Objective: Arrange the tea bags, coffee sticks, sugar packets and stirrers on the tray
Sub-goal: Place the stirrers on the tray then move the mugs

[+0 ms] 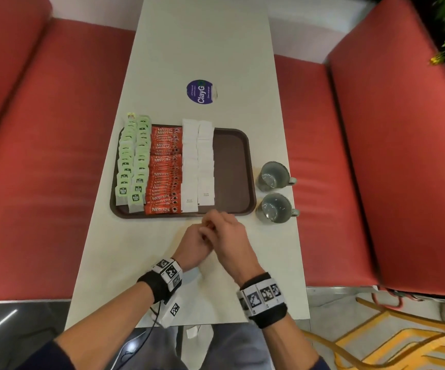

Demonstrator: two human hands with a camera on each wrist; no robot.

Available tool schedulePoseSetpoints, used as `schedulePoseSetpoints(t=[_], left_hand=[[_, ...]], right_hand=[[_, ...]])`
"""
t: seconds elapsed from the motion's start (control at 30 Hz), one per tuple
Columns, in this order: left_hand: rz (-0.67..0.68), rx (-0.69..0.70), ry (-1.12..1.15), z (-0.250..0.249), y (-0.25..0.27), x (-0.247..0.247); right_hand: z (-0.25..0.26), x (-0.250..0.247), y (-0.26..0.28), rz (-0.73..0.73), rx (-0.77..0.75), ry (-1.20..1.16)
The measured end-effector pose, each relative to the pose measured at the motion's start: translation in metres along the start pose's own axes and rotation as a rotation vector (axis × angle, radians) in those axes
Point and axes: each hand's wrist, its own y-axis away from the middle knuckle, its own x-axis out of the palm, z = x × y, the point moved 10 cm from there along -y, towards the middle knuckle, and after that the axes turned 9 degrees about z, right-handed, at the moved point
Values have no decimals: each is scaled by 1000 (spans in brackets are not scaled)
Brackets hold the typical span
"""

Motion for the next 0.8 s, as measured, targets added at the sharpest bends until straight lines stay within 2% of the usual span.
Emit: schedulePoseSetpoints(t=[0.13, 0.33, 0.5, 0.63, 0.8], left_hand=[[40, 120, 143, -50, -20, -1], [-1, 72, -98, -78, -77, -23], [-44, -9, -193, -80, -131, -38], [-60, -117, -232, -72, -174, -50], [-60, -305, -352, -53, -211, -60]], right_hand=[[-14, -58, -49, 56, 73, 40], [-34, -126, -126, 228, 207, 215], [-43, -138, -182, 340, 250, 320], [-58, -142, -215, 277, 271, 292], [-83, -157, -228, 117, 315, 132]])
